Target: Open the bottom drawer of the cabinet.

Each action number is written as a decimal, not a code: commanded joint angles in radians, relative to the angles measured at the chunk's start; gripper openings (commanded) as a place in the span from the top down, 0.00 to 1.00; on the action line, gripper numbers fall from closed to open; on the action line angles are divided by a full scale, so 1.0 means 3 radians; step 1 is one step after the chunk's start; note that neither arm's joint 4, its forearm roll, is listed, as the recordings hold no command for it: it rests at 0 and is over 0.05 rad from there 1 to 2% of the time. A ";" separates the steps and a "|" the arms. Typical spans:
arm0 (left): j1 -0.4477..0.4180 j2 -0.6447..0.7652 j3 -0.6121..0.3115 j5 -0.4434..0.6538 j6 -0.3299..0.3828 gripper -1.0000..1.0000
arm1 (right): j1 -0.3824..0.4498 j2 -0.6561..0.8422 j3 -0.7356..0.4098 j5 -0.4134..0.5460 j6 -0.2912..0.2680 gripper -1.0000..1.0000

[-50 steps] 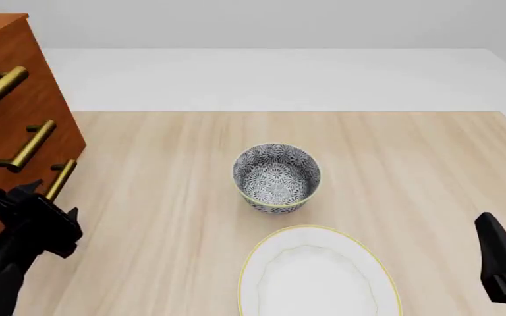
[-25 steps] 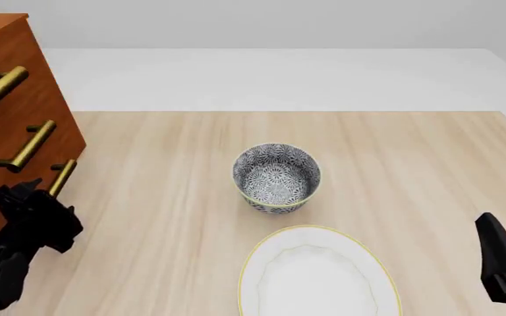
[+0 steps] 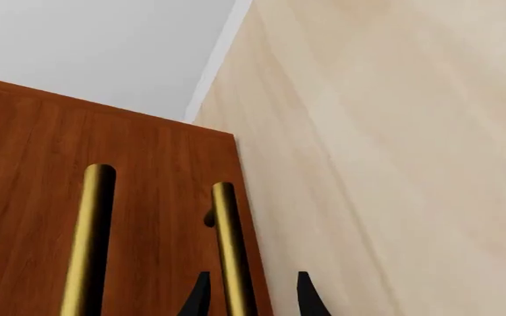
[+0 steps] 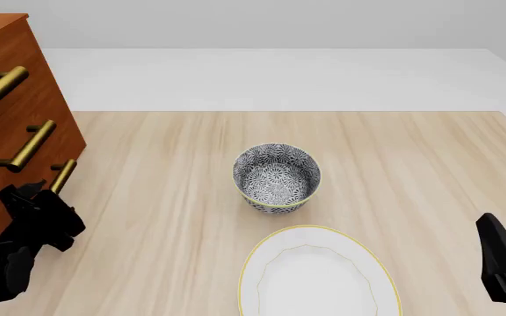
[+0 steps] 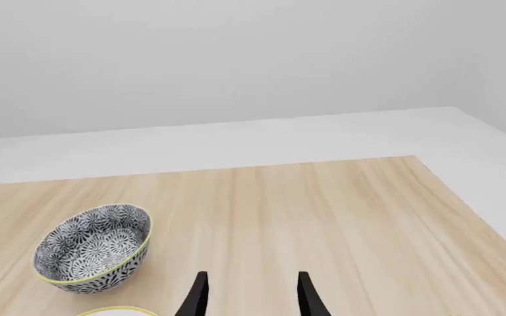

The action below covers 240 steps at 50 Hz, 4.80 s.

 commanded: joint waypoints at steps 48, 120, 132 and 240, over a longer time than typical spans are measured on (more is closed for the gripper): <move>-0.0123 -0.0522 0.0459 0.0000 -0.0070 1.00 | 0.0008 0.0001 0.0000 -0.0003 0.0025 0.00; -0.0858 -0.0638 0.0414 0.0000 -0.0101 1.00 | -0.0031 -0.0007 0.0000 -0.0014 0.0012 0.00; -0.1005 -0.0542 0.0314 0.0000 -0.0092 1.00 | -0.0052 -0.0008 0.0000 -0.0016 0.0009 0.00; -0.1287 -0.0199 0.0030 0.0000 -0.0036 0.00 | -0.0091 -0.0008 0.0000 0.0004 0.0005 0.00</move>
